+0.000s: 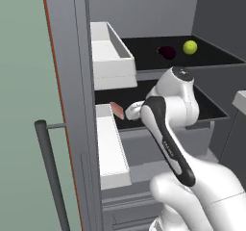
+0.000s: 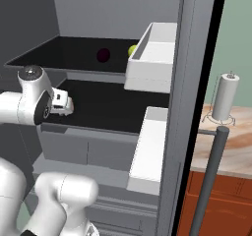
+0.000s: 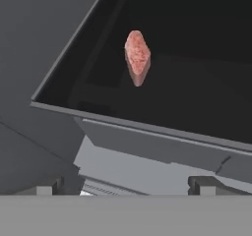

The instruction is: Open the fridge, remove the pear, eggplant, and steak, and place them on any counter.

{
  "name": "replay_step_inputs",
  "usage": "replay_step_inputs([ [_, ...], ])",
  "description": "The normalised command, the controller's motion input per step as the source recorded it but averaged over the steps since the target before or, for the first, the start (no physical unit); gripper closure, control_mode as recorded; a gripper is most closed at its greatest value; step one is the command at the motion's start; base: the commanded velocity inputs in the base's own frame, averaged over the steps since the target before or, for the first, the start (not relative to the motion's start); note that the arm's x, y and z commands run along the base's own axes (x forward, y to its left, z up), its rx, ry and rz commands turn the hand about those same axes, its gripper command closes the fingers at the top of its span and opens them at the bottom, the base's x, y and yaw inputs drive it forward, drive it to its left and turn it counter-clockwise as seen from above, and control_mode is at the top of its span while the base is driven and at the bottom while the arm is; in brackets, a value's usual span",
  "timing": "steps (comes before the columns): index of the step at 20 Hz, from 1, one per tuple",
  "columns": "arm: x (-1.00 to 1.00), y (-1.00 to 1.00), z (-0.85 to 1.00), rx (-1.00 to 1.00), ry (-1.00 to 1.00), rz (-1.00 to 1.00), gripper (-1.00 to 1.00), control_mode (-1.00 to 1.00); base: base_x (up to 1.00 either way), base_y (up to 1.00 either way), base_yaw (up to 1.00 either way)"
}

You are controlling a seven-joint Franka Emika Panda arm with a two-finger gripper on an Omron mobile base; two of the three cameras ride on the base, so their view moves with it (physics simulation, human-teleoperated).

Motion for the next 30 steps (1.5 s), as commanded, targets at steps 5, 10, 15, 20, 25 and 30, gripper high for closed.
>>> replay_step_inputs([
  [5, 0.55, 0.18, -0.30, 0.00, 0.00, 0.01, -1.00, -1.00, 0.00, 0.00, 0.00],
  [10, 0.60, 0.03, -0.26, 0.00, 0.03, 0.00, -1.00, -1.00, 0.00, 0.00, 0.00],
  [15, 0.56, 0.01, -0.23, 0.00, 0.01, 0.00, -1.00, -1.00, 0.00, 0.00, 0.00],
  [20, 0.39, 0.16, -0.25, 0.00, 0.00, 0.02, -1.00, -1.00, 0.00, 0.00, 0.00],
  [25, 0.27, 0.20, -0.24, 0.00, 0.00, 0.04, -1.00, -1.00, 0.00, 0.00, 0.00],
  [30, 0.45, 0.04, -0.18, 0.00, 0.00, 0.01, -1.00, -1.00, 0.00, 0.00, 0.00],
])
